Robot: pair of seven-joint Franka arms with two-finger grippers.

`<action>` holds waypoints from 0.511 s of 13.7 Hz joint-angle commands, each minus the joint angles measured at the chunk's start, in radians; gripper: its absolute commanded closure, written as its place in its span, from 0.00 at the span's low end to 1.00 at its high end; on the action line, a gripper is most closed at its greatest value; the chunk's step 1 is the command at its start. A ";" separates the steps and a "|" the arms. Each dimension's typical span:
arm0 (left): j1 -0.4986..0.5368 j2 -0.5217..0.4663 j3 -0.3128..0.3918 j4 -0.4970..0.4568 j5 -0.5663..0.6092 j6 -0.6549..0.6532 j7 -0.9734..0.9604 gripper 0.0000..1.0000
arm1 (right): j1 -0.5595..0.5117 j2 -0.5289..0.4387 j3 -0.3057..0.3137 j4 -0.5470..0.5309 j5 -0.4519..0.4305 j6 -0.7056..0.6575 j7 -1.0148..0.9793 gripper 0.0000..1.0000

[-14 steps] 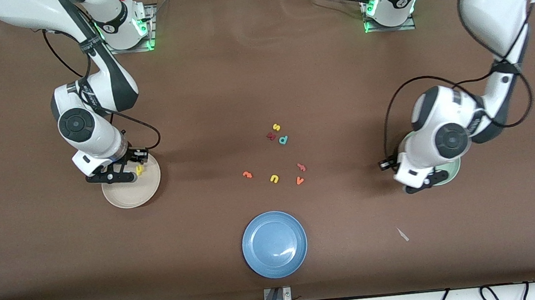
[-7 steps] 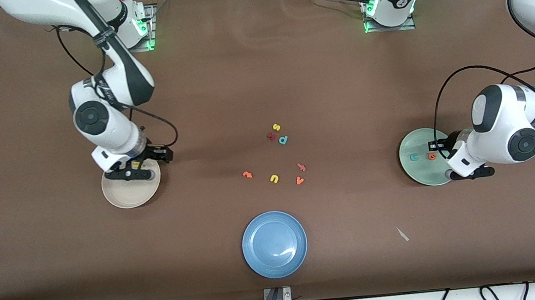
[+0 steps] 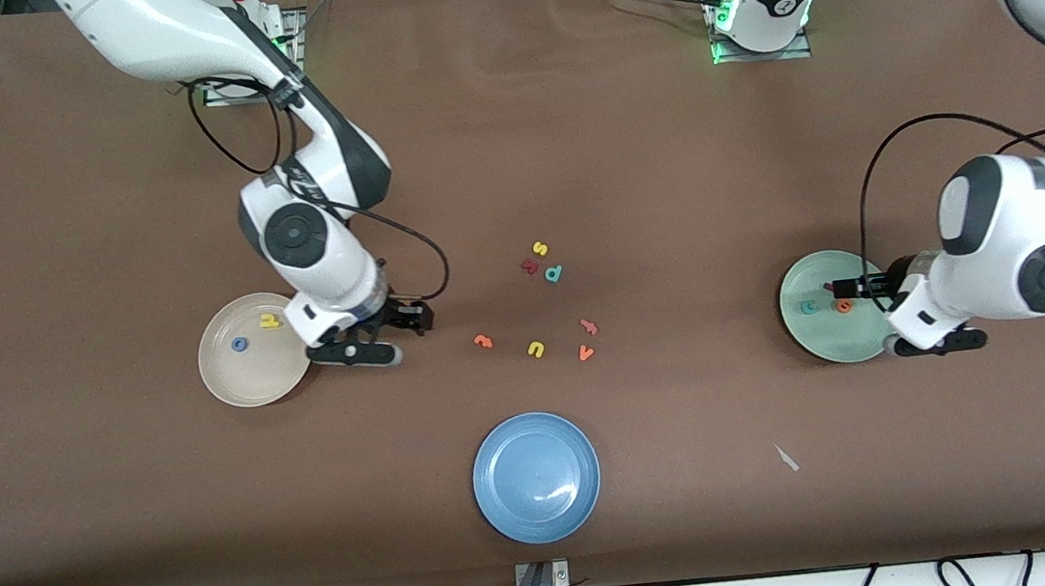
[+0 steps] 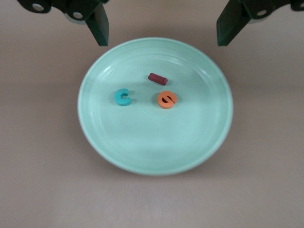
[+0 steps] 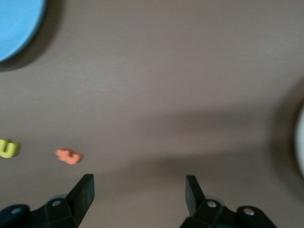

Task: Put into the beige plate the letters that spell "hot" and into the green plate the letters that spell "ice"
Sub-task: 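Grasp the orange letter t with the right gripper while the left gripper retracts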

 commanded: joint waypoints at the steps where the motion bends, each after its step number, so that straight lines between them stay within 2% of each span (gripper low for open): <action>1: -0.013 -0.046 -0.022 0.111 -0.010 -0.109 0.014 0.00 | 0.055 0.099 -0.005 0.125 0.004 -0.010 0.070 0.14; 5: -0.041 -0.046 -0.043 0.320 -0.010 -0.270 0.015 0.00 | 0.134 0.211 -0.014 0.262 -0.021 -0.013 0.178 0.14; 7: -0.061 -0.037 -0.042 0.377 -0.010 -0.278 0.015 0.00 | 0.164 0.249 -0.026 0.282 -0.071 -0.013 0.217 0.15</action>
